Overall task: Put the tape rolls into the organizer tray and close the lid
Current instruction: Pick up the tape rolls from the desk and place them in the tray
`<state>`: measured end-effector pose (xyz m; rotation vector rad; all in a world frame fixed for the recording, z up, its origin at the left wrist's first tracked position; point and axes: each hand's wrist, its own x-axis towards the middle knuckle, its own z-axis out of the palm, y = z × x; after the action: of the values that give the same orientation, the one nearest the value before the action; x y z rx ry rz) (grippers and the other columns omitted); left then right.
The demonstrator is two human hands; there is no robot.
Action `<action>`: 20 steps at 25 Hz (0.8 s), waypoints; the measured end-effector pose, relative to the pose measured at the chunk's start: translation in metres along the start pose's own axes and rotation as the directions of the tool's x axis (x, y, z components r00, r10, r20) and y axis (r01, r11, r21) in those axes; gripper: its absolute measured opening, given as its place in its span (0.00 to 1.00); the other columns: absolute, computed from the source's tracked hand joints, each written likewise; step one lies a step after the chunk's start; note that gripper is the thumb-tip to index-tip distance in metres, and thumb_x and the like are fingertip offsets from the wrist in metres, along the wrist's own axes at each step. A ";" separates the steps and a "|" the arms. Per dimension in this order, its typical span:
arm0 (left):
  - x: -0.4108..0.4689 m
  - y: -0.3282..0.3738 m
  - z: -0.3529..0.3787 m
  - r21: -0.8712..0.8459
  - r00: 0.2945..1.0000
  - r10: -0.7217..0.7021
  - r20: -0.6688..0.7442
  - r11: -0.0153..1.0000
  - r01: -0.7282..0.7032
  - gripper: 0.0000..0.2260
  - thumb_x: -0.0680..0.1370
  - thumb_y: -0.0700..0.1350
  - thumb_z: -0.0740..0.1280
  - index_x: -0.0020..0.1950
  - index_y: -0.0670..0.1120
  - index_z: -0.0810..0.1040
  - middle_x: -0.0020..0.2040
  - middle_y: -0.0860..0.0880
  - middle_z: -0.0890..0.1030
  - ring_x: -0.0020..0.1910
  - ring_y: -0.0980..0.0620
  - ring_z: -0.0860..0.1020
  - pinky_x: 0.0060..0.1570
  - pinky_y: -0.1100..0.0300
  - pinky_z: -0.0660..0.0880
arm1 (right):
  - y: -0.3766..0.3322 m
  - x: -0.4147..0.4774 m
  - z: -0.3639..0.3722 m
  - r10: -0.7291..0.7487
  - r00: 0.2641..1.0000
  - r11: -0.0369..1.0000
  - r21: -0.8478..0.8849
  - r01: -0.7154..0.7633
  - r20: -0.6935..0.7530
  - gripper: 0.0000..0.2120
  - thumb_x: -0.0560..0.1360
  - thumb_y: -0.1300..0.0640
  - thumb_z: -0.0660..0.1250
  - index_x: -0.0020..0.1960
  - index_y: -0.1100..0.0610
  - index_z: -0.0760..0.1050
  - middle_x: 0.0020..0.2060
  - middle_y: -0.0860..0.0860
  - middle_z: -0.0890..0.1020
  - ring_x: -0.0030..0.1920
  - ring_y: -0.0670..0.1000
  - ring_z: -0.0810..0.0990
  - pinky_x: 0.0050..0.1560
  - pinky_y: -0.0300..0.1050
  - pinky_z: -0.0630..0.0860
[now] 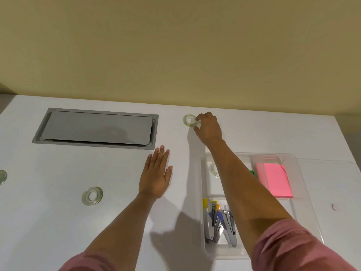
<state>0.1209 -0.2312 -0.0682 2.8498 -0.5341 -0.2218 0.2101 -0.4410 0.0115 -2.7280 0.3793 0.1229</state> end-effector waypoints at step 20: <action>0.013 0.000 0.003 0.000 0.999 0.006 -0.037 1.000 -0.006 0.25 0.82 0.54 0.47 0.78 0.47 0.50 0.79 0.49 0.49 0.78 0.50 0.47 0.76 0.55 0.46 | -0.006 0.014 0.013 0.082 0.997 0.983 0.163 -0.080 -0.002 0.13 0.74 0.55 0.67 0.54 0.63 0.75 0.57 0.59 0.76 0.57 0.58 0.76 0.52 0.48 0.75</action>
<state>0.1326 -0.2368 -0.0729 2.8462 -0.5357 -0.1682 0.2248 -0.4344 -0.0005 -2.5533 0.4816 0.0979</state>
